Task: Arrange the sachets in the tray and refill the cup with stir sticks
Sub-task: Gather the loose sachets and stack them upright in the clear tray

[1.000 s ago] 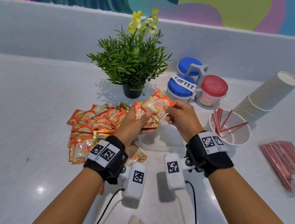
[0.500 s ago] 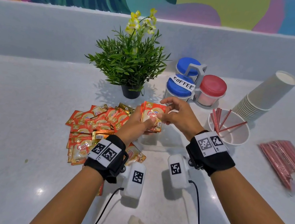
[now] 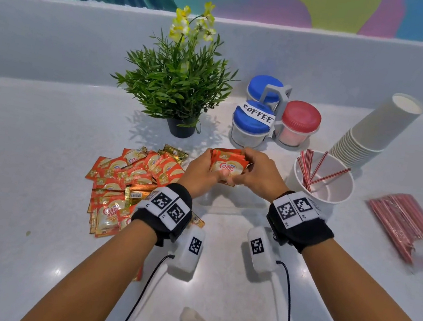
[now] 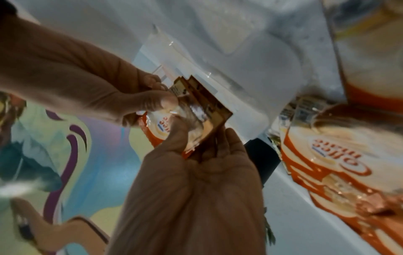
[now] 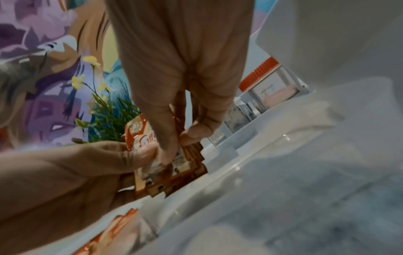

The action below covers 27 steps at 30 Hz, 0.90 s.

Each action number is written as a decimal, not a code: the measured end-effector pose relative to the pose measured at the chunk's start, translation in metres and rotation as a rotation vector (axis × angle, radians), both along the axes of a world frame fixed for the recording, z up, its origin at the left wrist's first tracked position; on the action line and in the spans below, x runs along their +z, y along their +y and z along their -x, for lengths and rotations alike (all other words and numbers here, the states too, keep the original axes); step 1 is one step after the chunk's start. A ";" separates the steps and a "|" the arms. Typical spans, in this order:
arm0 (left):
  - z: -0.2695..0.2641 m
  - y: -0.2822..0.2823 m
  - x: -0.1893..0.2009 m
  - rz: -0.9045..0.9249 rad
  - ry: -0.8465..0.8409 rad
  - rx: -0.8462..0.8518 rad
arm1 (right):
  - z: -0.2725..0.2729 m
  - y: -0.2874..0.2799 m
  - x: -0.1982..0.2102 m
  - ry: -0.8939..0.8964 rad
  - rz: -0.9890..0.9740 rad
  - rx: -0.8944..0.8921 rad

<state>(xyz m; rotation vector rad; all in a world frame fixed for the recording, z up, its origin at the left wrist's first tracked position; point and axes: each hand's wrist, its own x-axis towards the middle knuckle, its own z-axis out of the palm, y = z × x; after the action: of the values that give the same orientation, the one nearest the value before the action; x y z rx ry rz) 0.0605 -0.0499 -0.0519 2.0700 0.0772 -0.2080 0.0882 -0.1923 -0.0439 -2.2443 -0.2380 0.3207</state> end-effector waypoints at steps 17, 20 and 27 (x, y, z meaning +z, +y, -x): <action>-0.007 -0.008 -0.021 -0.444 0.093 -0.068 | 0.002 -0.001 -0.017 0.025 0.183 0.062; -0.007 0.000 -0.016 -0.475 0.035 -0.026 | -0.002 0.001 -0.013 0.049 0.203 0.072; -0.008 0.020 -0.020 -0.454 0.165 0.000 | -0.012 0.015 -0.011 0.146 0.220 0.090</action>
<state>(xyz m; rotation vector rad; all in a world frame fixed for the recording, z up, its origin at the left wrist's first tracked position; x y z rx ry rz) 0.0683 -0.0294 -0.0722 2.5004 0.2435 -0.3900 0.1000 -0.1769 -0.0549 -2.4164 -0.2359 0.5812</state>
